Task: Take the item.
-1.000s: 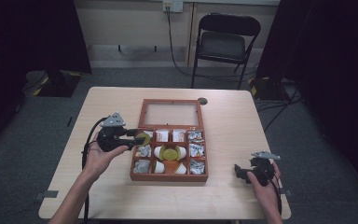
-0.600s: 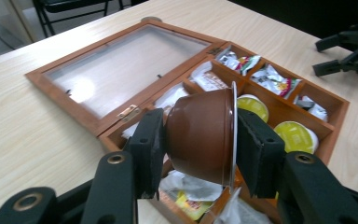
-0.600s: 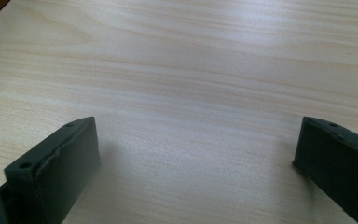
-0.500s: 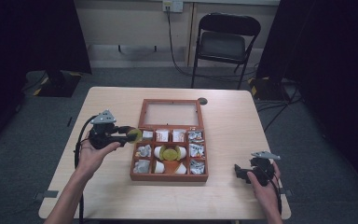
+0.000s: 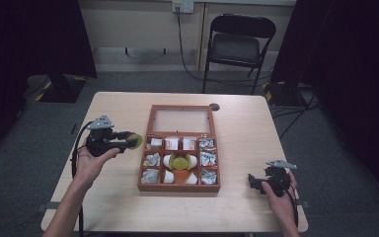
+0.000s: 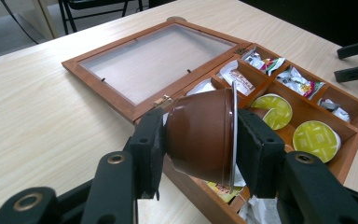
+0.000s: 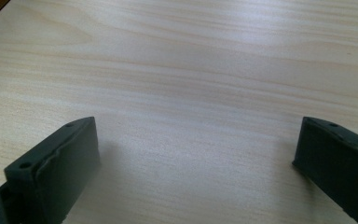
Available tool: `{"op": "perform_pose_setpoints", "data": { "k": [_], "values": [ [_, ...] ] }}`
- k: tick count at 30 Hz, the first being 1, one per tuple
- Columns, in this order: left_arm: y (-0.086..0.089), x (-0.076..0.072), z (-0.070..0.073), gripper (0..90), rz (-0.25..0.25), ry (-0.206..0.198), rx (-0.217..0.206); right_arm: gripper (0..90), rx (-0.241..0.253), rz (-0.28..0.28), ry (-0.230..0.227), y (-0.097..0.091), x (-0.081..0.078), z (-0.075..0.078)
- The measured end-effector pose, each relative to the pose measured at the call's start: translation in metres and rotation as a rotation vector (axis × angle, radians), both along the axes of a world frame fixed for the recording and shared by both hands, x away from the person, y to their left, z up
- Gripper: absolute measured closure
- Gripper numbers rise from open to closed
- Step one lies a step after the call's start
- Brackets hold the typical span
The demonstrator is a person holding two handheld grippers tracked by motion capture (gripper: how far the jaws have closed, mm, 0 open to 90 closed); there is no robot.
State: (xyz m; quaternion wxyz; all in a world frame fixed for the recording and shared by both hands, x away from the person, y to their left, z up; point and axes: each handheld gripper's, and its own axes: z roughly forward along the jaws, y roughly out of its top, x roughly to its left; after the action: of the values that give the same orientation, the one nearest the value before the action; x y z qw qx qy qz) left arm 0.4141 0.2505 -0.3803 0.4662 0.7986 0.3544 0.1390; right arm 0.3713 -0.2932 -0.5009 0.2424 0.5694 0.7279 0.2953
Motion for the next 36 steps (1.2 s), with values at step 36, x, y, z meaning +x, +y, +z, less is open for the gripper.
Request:
{"op": "perform_pose_setpoints", "data": {
  "k": [36],
  "values": [
    [0.022, 0.023, -0.057, 55.1, 0.094, 0.117, 0.098, 0.0, 0.0, 0.0, 0.0, 0.0, 0.0, 0.0]
  ]
}}
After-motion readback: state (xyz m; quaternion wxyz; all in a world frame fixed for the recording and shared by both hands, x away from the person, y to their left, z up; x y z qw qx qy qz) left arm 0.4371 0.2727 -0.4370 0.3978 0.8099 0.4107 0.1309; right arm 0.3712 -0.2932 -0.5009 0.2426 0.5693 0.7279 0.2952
